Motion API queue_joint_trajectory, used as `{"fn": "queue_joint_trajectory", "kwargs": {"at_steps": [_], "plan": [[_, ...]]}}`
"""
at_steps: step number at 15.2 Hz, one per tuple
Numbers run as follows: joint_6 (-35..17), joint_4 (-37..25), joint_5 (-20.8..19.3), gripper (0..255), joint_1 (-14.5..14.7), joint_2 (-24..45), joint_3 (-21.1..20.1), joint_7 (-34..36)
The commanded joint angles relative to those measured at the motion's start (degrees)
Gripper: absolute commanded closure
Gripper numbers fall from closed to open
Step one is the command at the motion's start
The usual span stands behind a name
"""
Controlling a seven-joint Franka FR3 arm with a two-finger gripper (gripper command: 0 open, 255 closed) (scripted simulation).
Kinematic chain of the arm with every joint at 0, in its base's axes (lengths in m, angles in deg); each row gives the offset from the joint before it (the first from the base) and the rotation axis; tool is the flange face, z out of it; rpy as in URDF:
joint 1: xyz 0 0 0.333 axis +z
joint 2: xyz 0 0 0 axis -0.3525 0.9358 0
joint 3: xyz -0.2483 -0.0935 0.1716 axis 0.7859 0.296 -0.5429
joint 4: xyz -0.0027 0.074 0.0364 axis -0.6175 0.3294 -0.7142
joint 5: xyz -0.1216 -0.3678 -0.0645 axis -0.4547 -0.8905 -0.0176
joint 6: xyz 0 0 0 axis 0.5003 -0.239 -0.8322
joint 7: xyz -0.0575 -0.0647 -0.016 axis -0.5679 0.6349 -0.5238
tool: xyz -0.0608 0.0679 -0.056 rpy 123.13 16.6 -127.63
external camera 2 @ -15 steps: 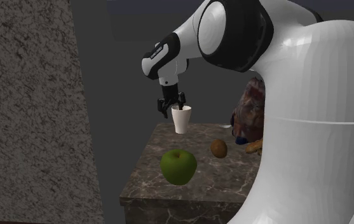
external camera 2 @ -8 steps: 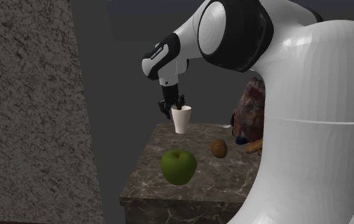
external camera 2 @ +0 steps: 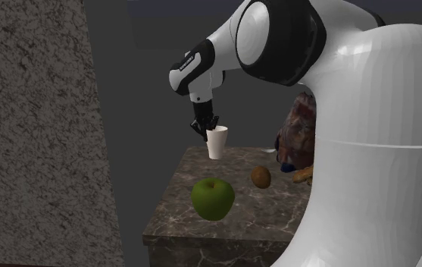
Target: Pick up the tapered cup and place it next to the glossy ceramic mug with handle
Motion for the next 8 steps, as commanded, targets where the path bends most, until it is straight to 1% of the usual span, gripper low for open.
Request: {"fn": "queue_joint_trajectory", "kwargs": {"at_steps": [1, 8], "plan": [[0.0, 0.0, 0.0, 255, 0.0, 0.0, 0.0, 0.0], [5.2, -5.1, 0.3, 255, 0.1, -0.1, -0.1, -0.9]]}}
